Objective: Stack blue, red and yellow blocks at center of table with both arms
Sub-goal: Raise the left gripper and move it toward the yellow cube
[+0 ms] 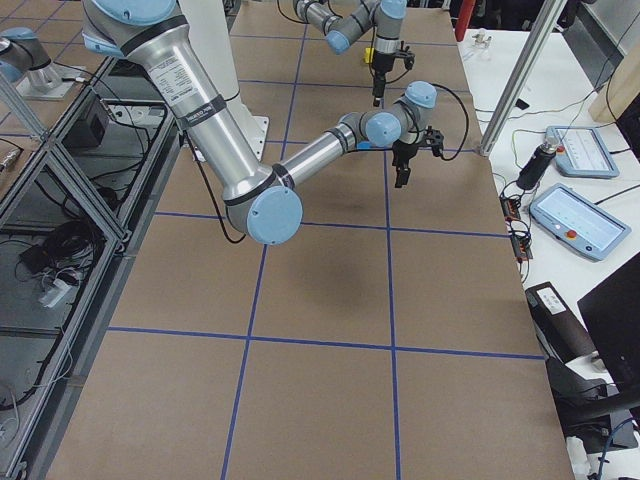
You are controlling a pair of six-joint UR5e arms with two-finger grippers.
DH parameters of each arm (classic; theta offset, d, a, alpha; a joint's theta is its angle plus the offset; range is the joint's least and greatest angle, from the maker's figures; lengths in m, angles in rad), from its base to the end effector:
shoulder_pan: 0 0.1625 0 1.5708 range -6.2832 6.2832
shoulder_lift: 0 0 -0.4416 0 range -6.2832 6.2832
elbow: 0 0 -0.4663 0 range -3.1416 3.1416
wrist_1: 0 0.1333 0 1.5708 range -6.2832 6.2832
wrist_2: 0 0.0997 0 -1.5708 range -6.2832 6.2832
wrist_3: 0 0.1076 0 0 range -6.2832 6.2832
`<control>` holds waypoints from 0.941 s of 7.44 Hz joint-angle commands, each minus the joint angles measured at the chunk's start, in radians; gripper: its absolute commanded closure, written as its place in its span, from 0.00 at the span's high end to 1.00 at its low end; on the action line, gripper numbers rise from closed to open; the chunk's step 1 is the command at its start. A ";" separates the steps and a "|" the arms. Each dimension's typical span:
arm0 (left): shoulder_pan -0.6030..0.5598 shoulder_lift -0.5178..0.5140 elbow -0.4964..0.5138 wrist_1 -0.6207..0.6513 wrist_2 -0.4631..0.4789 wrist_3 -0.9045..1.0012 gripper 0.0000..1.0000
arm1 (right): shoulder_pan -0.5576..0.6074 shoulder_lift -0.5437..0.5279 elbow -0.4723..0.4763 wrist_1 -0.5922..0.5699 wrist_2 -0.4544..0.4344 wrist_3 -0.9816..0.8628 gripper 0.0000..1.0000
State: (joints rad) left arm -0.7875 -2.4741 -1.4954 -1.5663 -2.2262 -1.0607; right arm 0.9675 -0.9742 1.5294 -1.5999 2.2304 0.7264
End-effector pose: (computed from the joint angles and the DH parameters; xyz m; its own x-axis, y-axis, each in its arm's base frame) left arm 0.5113 -0.6094 0.0773 0.5389 0.0075 -0.8424 -0.0192 0.9998 -0.0034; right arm -0.3833 -0.6750 0.3055 0.6818 -0.0516 0.7297 0.0505 0.9984 0.0234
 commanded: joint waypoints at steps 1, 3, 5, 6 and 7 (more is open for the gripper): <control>-0.097 0.255 -0.198 -0.005 0.000 0.101 1.00 | 0.000 0.000 0.000 0.000 0.000 -0.001 0.99; -0.186 0.387 -0.195 -0.015 0.005 0.146 1.00 | 0.002 0.002 0.000 0.001 -0.002 -0.001 0.99; -0.266 0.553 -0.162 -0.087 0.007 0.351 1.00 | 0.000 0.003 0.002 0.001 -0.003 -0.001 0.99; -0.319 0.576 -0.110 -0.106 0.007 0.369 1.00 | -0.004 0.002 0.002 0.001 -0.005 0.002 0.99; -0.347 0.596 -0.068 -0.113 0.008 0.428 1.00 | -0.007 0.000 0.000 0.003 -0.005 0.002 0.99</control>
State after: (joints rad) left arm -1.0854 -1.9155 -1.6180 -1.6607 -2.2196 -0.6993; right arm 0.9645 -0.9725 1.5306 -1.5981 2.2266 0.7274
